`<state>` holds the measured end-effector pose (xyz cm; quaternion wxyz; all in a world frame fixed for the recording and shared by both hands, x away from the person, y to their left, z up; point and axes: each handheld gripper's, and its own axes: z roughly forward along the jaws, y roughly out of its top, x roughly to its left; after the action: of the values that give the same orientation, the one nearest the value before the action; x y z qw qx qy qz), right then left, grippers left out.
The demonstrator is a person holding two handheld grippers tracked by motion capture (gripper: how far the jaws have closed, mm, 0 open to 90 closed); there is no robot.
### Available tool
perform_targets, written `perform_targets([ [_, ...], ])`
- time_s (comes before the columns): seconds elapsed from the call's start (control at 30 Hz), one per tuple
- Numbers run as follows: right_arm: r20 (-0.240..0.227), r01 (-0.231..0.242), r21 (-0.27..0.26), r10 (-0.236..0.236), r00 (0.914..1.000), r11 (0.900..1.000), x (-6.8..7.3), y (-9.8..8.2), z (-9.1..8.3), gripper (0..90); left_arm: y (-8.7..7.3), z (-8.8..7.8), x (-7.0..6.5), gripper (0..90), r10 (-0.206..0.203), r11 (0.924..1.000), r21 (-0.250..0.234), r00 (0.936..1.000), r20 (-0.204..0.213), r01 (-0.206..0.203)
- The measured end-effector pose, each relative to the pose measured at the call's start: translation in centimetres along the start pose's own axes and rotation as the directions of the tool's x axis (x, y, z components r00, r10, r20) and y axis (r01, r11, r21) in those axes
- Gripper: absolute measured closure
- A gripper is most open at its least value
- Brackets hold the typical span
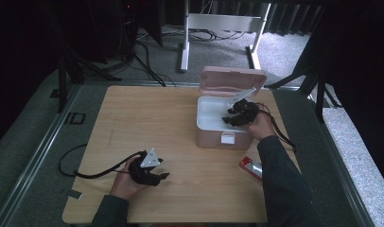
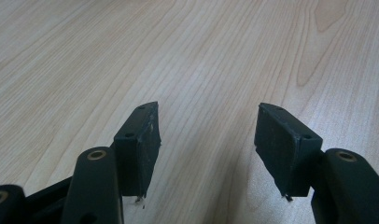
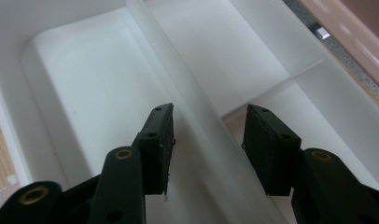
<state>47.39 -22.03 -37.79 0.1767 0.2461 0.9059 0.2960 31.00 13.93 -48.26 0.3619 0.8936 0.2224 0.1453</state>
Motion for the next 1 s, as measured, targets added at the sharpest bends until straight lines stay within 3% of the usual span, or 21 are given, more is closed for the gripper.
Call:
perform_targets([
  [0.33,-0.015,0.004,0.009,-0.004,0.9999,1.0,0.9,0.4,0.0,50.4,0.0,0.0,0.0,40.6,-0.001,1.0,0.001,1.0,0.0,0.001],
  [0.6,-0.032,-0.003,-0.037,0.001,0.9995,0.999,-0.2,0.3,-1.3,48.7,0.0,0.2,0.1,40.6,0.003,1.0,0.006,1.0,0.007,-0.003],
  [0.87,-0.085,0.041,-0.028,-0.043,0.9955,0.999,-1.0,0.3,-2.0,49.7,0.0,0.2,0.0,40.6,0.001,1.0,0.003,1.0,0.01,-0.001],
  [1.0,-0.108,0.084,0.007,-0.083,0.9907,0.996,-1.4,0.7,-1.7,43.8,0.0,0.2,0.1,40.7,-0.002,1.0,0.003,1.0,0.01,0.002],
])
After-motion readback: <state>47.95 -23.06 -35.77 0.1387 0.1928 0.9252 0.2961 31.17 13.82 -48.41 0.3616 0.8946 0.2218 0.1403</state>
